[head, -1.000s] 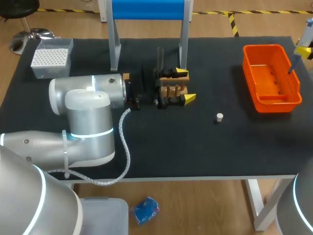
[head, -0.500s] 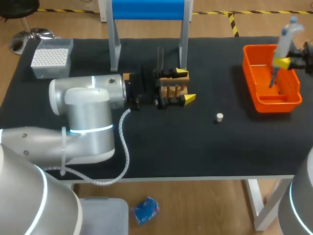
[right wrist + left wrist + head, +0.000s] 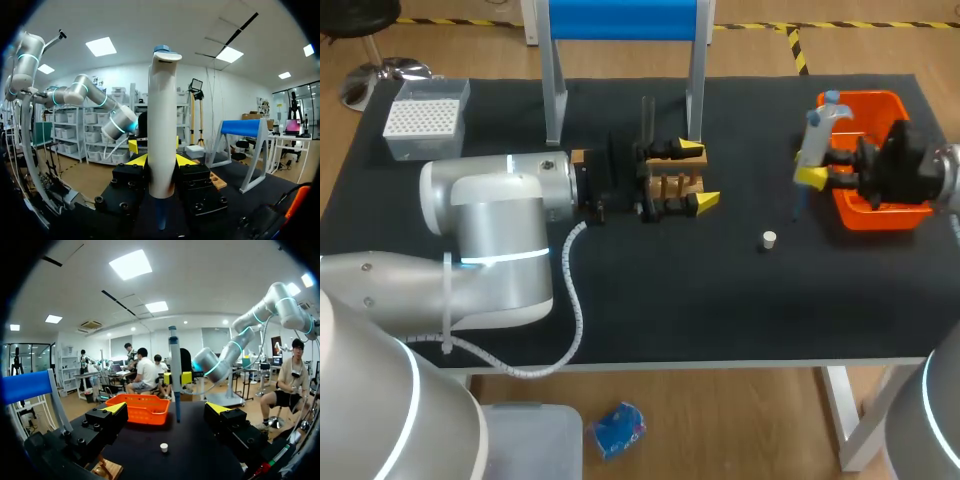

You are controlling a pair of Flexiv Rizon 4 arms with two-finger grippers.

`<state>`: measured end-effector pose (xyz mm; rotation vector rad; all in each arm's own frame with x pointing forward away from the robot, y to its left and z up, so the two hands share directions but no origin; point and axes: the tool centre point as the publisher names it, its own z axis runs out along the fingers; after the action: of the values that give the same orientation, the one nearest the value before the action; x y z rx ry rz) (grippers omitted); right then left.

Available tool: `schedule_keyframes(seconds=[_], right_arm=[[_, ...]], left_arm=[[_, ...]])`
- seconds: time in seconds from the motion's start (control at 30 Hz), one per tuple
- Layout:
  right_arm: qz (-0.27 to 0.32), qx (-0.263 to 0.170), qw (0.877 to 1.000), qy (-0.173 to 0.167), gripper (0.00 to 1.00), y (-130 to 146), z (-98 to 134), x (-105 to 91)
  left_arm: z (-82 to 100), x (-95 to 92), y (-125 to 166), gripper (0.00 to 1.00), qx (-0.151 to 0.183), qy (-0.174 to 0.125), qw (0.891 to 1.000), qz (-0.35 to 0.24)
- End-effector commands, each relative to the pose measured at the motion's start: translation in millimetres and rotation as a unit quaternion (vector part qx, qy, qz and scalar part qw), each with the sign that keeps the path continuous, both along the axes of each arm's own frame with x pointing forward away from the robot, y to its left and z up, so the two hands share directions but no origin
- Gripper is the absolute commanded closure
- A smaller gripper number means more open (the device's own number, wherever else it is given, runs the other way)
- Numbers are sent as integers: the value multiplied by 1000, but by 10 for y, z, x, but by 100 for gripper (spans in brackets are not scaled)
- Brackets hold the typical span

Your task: Invert the test tube, pick up the pipette, mount the tip to pipette, aspirate from beaker and dispense into the tube, eject the tip, return the pipette, and cap with the stopper.

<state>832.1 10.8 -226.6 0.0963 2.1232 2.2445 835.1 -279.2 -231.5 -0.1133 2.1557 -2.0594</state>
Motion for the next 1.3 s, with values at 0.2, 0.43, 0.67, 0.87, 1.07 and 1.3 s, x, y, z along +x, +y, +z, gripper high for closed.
schedule_keyframes(seconds=[0.2,0.43,0.67,0.87,1.07,1.3], right_arm=[[13,-25,999,-15,100,459,-254,-92],[8,-3,1000,-8,100,702,-379,-118],[14,9,1000,-6,100,910,-419,-92],[32,2,999,-11,100,1058,-489,-85],[37,-13,999,-35,100,1160,-536,-45],[30,-9,998,-47,100,1256,-531,44]], left_arm=[[-4,-13,-19,0,0,-1,1000,4],[-4,-13,-19,0,0,-1,1000,4],[-4,-13,-19,0,0,-1,1000,4],[-4,-13,-19,0,0,-1,1000,4],[-4,-13,-19,0,0,-1,1000,4],[-4,-13,-19,0,0,-1,1000,4]])
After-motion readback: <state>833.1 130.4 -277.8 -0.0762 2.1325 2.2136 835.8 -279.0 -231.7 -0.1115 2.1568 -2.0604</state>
